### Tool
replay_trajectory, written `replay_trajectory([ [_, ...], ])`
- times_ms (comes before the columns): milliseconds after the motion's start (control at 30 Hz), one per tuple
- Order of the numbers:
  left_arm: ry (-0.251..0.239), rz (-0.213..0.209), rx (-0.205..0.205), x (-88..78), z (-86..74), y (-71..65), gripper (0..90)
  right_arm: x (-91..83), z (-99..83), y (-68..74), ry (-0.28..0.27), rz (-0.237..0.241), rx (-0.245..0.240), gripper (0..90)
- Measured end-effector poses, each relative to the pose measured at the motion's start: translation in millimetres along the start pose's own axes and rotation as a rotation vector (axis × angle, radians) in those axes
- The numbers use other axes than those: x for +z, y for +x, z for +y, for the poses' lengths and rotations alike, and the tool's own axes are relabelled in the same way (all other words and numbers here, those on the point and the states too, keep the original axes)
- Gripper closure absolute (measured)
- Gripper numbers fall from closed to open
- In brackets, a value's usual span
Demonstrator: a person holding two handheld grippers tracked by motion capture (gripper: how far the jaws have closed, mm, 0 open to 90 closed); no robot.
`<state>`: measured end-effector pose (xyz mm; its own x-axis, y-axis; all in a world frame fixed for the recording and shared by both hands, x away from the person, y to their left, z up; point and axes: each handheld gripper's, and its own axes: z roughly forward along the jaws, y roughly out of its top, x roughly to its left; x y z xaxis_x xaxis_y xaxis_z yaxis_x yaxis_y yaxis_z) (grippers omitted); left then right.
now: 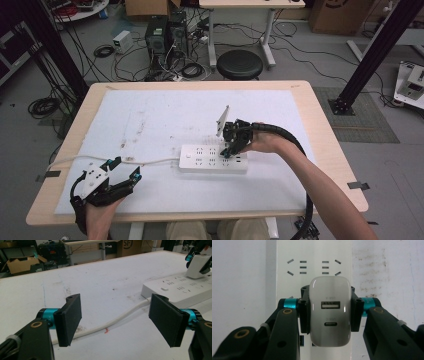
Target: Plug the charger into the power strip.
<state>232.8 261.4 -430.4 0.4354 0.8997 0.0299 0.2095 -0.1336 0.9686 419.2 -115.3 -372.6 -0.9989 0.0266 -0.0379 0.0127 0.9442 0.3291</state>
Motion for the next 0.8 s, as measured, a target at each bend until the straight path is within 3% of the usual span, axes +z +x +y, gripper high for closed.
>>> replay_trajectory([
  [67,0.001,0.004,0.000,-0.2,0.7,0.4,26.4,0.4,-1.0,-3.3,-0.008,0.018,0.010,63.7],
  [400,0.004,0.002,0.004,-0.1,0.6,1.4,26.7,1.8,-2.6,-3.7,-0.025,0.022,0.005,63.7],
  [500,0.005,0.005,0.002,-1.2,-1.1,2.3,26.8,1.8,-2.5,1.6,-0.021,-0.009,-0.012,63.8],
  [667,0.007,0.007,0.001,-0.6,-1.9,2.1,26.8,3.3,-0.4,3.3,-0.013,-0.017,-0.021,63.7],
  [800,0.005,0.003,0.010,-0.3,1.4,-0.1,26.9,7.0,-4.2,-1.8,-0.044,0.013,0.008,63.7],
])
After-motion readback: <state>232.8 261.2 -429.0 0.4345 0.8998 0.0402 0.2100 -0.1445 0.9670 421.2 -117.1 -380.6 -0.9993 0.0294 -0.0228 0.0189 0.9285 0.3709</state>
